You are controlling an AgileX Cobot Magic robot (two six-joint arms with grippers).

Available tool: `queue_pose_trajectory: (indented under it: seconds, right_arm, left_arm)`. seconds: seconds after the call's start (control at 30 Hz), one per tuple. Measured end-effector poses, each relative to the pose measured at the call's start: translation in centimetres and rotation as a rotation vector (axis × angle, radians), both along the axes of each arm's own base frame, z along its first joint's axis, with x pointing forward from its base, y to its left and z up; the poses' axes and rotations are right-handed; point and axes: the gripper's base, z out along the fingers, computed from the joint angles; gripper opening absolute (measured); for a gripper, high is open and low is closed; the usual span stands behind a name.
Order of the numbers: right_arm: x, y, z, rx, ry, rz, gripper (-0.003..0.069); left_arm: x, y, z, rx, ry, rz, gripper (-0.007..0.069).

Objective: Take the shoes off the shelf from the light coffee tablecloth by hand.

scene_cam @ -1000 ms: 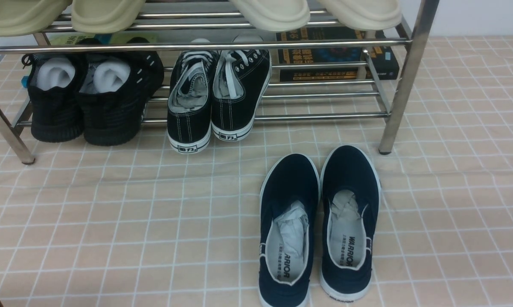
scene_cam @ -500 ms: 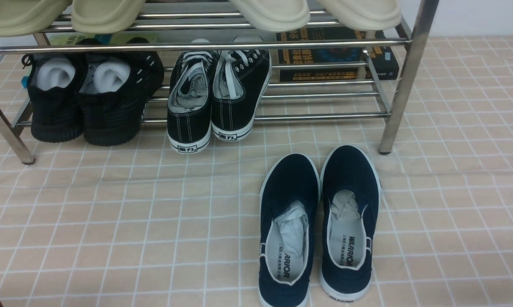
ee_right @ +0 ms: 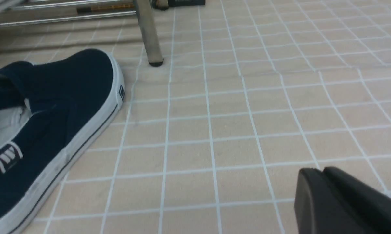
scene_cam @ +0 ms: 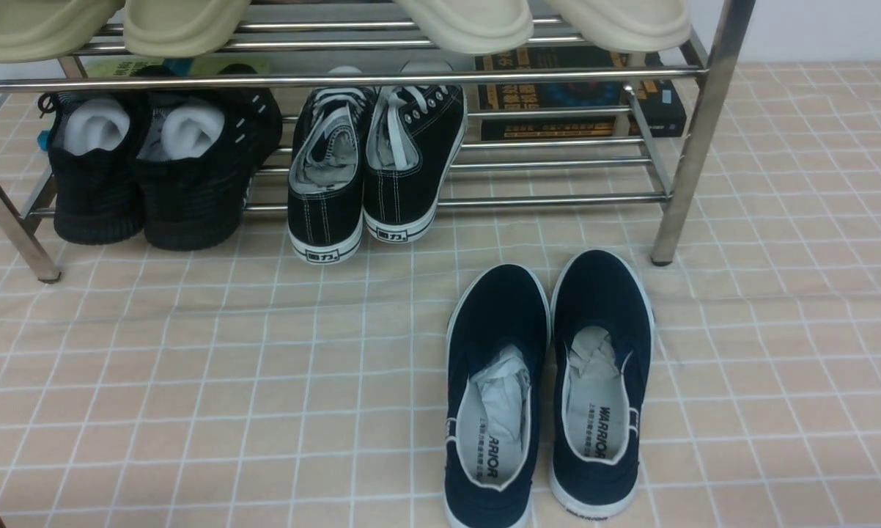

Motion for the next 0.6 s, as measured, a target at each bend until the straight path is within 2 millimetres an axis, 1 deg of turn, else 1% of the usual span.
queue_pose_trajectory:
  seconds: [0.17,0.6]
  right_arm:
    - [-0.1,0.02,-0.07,0.0,0.027,0.002,0.0047]
    - [-0.1,0.02,-0.1,0.0,0.029,0.002,0.0067]
  left_arm:
    - [0.0,0.0,0.0,0.0,0.0,0.0,0.0239]
    - [0.0,0.0,0.0,0.0,0.0,0.0,0.0239]
